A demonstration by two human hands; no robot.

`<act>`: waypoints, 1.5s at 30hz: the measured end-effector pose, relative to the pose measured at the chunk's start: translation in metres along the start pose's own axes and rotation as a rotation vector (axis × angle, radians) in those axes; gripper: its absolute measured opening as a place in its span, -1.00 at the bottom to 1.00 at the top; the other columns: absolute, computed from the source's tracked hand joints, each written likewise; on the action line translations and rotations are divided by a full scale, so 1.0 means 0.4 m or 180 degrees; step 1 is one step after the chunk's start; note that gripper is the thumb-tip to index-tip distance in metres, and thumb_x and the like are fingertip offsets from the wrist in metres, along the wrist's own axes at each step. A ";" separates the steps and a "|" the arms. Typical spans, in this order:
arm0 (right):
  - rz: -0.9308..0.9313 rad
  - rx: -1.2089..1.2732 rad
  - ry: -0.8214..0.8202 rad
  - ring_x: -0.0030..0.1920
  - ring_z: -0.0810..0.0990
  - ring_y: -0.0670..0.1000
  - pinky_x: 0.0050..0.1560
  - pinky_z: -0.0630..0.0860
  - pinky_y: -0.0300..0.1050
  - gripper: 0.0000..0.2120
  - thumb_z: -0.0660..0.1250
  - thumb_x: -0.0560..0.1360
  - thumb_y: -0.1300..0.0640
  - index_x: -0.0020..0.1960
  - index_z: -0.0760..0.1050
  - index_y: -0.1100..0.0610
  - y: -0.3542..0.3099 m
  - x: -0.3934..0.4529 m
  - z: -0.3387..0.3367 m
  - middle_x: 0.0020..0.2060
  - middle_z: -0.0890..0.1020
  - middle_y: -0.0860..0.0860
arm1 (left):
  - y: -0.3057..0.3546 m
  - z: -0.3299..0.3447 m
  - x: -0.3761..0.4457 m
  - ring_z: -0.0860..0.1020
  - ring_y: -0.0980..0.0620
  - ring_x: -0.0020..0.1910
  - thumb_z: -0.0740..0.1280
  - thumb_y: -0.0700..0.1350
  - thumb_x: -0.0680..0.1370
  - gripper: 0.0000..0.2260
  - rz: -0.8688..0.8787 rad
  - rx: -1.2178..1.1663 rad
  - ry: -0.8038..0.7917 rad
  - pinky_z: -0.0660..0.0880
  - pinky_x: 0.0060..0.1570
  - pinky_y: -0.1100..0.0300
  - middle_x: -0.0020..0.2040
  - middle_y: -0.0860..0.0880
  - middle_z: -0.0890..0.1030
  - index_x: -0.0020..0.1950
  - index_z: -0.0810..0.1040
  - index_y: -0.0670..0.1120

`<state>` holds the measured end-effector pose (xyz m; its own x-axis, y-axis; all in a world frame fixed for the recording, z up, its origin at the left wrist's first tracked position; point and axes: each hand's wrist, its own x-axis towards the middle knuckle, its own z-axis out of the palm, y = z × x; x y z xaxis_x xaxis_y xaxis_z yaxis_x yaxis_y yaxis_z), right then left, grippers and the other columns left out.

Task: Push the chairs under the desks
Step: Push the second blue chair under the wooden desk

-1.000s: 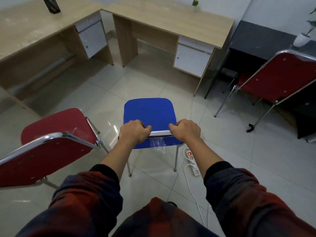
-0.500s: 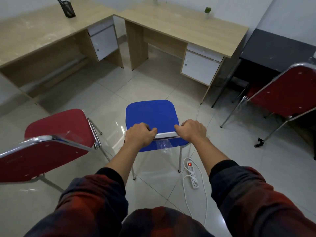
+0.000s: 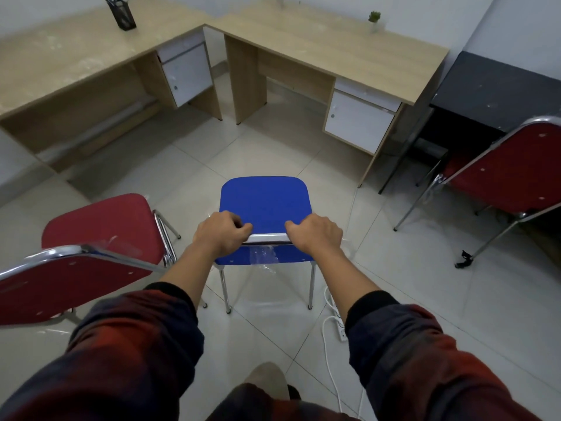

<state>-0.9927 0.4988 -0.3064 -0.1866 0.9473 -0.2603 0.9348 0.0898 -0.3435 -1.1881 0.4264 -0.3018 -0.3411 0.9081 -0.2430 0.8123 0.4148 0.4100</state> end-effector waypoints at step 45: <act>-0.0163 0.0038 0.0280 -0.34 0.49 0.03 -0.22 0.42 -0.08 -0.56 0.16 0.52 -0.23 -0.31 0.40 0.11 -0.210 0.286 0.000 -0.37 0.51 -0.02 | -0.089 -0.122 0.316 0.50 0.04 -0.34 0.29 0.02 0.51 -0.77 -0.0135 -0.0422 0.0745 0.31 -0.38 0.21 -0.37 0.04 0.57 -0.30 0.57 -0.03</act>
<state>-1.0926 0.5995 -0.3073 -0.2063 0.9650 -0.1622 0.9210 0.1355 -0.3653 -1.2833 0.5293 -0.3043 -0.4860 0.8720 -0.0589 0.7312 0.4426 0.5190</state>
